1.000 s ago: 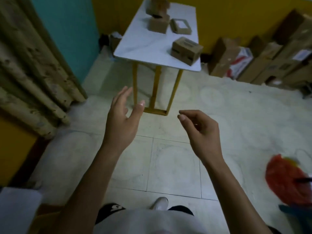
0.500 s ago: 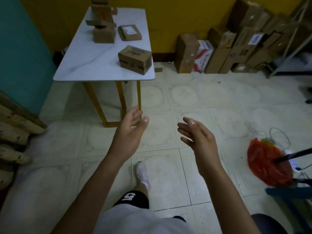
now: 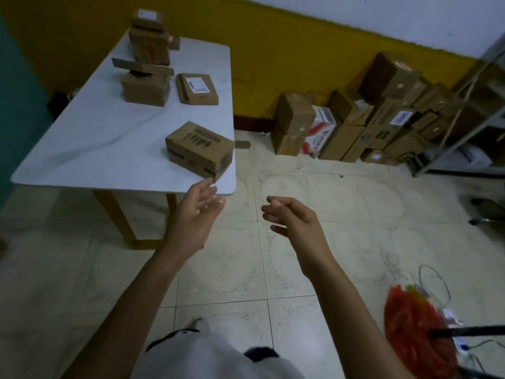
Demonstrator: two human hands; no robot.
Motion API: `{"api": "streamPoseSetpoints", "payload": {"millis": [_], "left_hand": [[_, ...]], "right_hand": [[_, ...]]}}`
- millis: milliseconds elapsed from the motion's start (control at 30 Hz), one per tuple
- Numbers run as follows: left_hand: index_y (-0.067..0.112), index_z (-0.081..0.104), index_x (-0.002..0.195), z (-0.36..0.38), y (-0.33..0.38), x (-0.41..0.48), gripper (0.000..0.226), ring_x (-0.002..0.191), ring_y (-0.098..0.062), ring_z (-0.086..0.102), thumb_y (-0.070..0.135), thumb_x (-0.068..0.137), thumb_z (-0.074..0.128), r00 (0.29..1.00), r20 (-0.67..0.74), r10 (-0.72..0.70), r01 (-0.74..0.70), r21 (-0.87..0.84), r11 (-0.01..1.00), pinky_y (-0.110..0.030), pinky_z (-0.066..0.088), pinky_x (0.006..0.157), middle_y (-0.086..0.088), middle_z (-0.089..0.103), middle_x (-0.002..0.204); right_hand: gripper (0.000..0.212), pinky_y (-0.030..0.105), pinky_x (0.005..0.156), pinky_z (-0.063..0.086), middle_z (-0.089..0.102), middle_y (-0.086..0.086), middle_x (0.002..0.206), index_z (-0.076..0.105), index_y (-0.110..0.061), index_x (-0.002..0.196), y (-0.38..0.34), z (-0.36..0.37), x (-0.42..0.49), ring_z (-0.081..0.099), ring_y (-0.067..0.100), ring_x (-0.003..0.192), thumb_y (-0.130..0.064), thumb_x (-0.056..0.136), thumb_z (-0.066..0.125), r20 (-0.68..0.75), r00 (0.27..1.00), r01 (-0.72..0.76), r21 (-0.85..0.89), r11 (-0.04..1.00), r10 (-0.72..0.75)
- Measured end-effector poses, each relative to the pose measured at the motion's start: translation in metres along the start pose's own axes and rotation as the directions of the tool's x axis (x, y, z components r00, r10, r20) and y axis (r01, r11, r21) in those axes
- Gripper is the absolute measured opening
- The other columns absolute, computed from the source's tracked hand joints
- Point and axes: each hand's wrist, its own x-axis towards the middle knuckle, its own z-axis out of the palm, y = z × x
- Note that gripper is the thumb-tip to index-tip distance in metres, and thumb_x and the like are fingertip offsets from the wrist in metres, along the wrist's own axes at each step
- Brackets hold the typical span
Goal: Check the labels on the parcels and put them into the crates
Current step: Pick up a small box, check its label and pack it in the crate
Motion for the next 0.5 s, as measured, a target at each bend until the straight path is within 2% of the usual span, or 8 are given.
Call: {"api": "streamPoseSetpoints", "payload": {"millis": [67, 133, 200, 300, 400, 500], "left_hand": [[0.028, 0.043, 0.136, -0.007, -0.008, 0.022, 0.041, 0.117, -0.003, 0.044, 0.031, 0.095, 0.05, 0.999, -0.022, -0.049, 0.049, 0.012, 0.999, -0.021, 0.038, 0.086, 0.016, 0.048, 0.129], [0.03, 0.046, 0.134, -0.017, -0.017, 0.036, 0.038, 0.118, -0.004, 0.046, 0.03, 0.096, 0.05, 0.996, -0.047, -0.082, 0.083, 0.01, 0.997, -0.026, 0.038, 0.09, 0.015, 0.049, 0.129], [0.029, 0.047, 0.133, -0.025, -0.026, 0.05, 0.037, 0.114, -0.002, 0.049, 0.028, 0.096, 0.05, 0.99, -0.089, -0.111, 0.111, 0.001, 0.994, -0.021, 0.04, 0.086, 0.013, 0.051, 0.13], [0.029, 0.048, 0.13, -0.031, -0.037, 0.069, 0.036, 0.106, 0.011, 0.049, 0.025, 0.094, 0.051, 0.978, -0.155, -0.14, 0.134, -0.046, 0.99, -0.012, 0.039, 0.08, 0.013, 0.052, 0.127], [0.033, 0.051, 0.121, -0.03, -0.042, 0.097, 0.029, 0.11, 0.009, 0.051, 0.023, 0.093, 0.053, 0.955, -0.241, -0.172, 0.153, -0.097, 0.983, -0.013, 0.04, 0.083, 0.016, 0.057, 0.123], [0.035, 0.054, 0.117, -0.015, -0.036, 0.139, 0.025, 0.11, 0.005, 0.053, 0.029, 0.092, 0.053, 0.926, -0.337, -0.17, 0.142, -0.107, 0.984, -0.014, 0.041, 0.08, 0.018, 0.058, 0.118]], "right_hand": [[0.017, 0.032, 0.089, 0.052, 0.071, -0.001, 0.105, 0.066, -0.023, 0.107, 0.0, 0.006, 0.032, 0.068, 0.01, 0.097, -0.026, 0.096, 0.053, 0.012, 0.999, -0.049, -0.008, 0.999, 0.049], [0.018, 0.034, 0.091, 0.052, 0.071, 0.001, 0.106, 0.066, -0.021, 0.108, 0.004, 0.013, 0.059, 0.067, 0.012, 0.098, -0.026, 0.097, 0.053, 0.031, 0.994, -0.101, -0.008, 0.995, 0.101], [0.016, 0.035, 0.092, 0.052, 0.071, 0.003, 0.106, 0.066, -0.021, 0.106, 0.006, 0.018, 0.088, 0.067, 0.013, 0.098, -0.025, 0.097, 0.053, 0.05, 0.988, -0.143, -0.016, 0.99, 0.144], [0.014, 0.035, 0.089, 0.052, 0.071, 0.005, 0.104, 0.066, -0.021, 0.102, 0.002, 0.027, 0.136, 0.067, 0.015, 0.096, -0.023, 0.097, 0.053, 0.079, 0.981, -0.176, -0.029, 0.984, 0.178], [0.013, 0.031, 0.084, 0.053, 0.072, 0.003, 0.1, 0.068, -0.021, 0.097, -0.006, 0.037, 0.186, 0.068, 0.012, 0.091, -0.023, 0.096, 0.054, 0.137, 0.978, -0.148, -0.057, 0.987, 0.155], [0.015, 0.019, 0.073, 0.054, 0.072, -0.001, 0.098, 0.068, -0.026, 0.092, -0.014, 0.04, 0.237, 0.069, 0.006, 0.084, -0.023, 0.097, 0.054, 0.205, 0.975, -0.074, -0.07, 0.995, 0.087]]}}
